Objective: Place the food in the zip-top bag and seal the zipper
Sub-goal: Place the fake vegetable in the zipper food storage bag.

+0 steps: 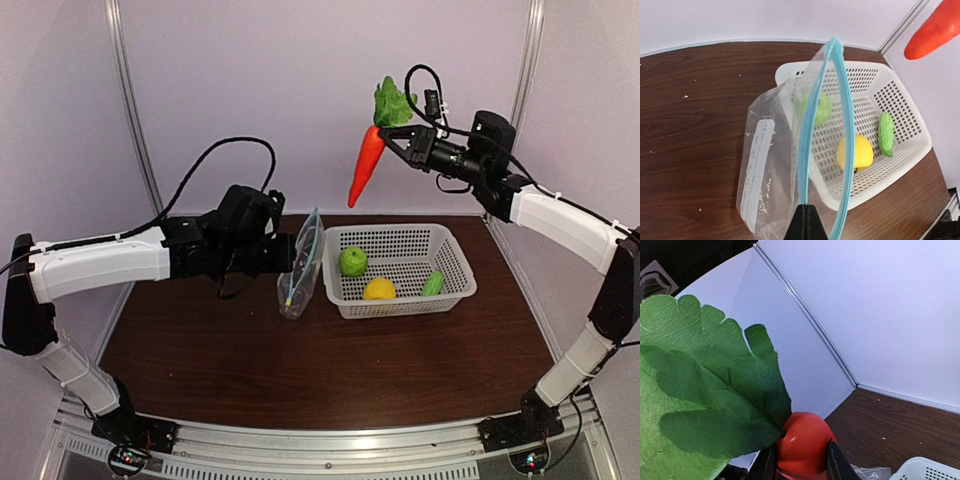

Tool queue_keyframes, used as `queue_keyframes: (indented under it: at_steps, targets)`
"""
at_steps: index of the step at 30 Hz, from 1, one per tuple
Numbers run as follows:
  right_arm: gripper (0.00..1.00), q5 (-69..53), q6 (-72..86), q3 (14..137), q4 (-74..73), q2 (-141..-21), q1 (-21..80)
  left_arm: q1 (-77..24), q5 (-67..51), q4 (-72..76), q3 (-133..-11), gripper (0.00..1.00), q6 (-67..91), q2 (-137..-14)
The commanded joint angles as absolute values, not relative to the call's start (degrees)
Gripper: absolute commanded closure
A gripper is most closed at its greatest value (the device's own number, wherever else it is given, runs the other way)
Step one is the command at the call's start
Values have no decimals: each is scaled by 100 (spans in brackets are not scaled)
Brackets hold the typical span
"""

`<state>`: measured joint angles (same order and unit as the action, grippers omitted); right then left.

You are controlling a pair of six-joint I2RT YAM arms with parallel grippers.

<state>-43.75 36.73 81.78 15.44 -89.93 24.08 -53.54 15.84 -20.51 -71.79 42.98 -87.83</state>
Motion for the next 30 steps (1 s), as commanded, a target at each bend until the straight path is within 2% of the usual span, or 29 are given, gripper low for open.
queue_keyframes:
  at_steps: [1,6,9,18,30]
  targets:
    - [100,-4263,5447,8199,3271,-9241,2863,-5308,1467,-1174,-7198,100,4853,-8844]
    - [100,-4119,6037,8173,3788,-9514,3255,-5304,1439,-1005,-7147,100,5090,-8812]
    - [100,-4155,5822,8138,3776,-9529,3428,-5306,1476,-896,-7047,100,5176,-8739]
    - [100,-4013,4553,8095,2605,-9408,3479,-5308,1612,-786,-6758,100,5254,-8385]
    - [100,-3570,3953,7930,1999,-9469,3619,-5304,1713,-442,-6469,100,5316,-8169]
